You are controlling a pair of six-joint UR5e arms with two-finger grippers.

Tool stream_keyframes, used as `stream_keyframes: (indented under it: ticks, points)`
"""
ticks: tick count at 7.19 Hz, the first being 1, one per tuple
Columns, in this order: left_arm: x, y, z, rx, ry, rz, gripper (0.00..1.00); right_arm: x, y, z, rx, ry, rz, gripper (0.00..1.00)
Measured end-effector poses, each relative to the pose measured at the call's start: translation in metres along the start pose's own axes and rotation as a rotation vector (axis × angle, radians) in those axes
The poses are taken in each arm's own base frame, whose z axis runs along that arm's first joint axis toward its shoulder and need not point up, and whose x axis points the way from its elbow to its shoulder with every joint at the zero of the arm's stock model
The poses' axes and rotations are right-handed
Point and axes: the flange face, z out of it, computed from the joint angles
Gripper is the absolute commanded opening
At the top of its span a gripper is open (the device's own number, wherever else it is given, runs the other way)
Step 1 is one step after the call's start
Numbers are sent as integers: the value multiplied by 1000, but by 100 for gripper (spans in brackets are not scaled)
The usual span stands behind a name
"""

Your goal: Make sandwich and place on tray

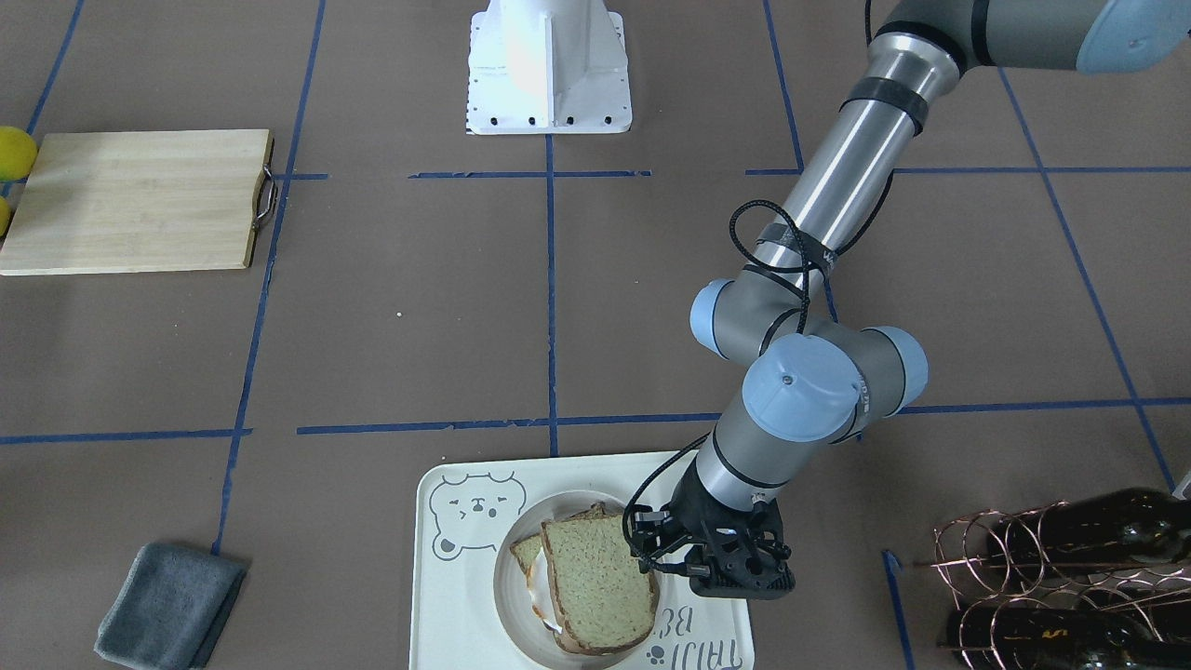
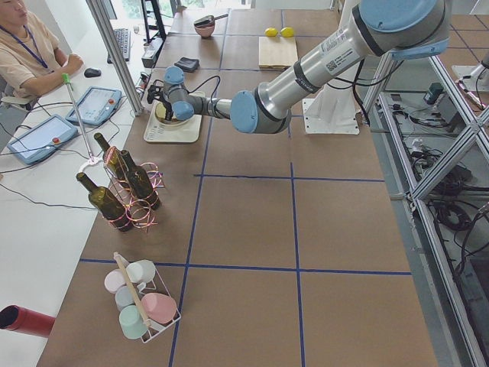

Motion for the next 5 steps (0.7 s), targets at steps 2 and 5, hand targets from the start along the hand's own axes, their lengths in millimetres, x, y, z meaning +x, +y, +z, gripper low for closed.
stream_keyframes:
  ticks: [2, 5]
  points:
    - [10, -3, -23, 2, 22, 41, 100, 0, 1, 1, -2, -1, 3, 100]
    - [-18, 63, -104, -78, 64, 56, 100, 2, 8, 5, 0, 0, 13, 100]
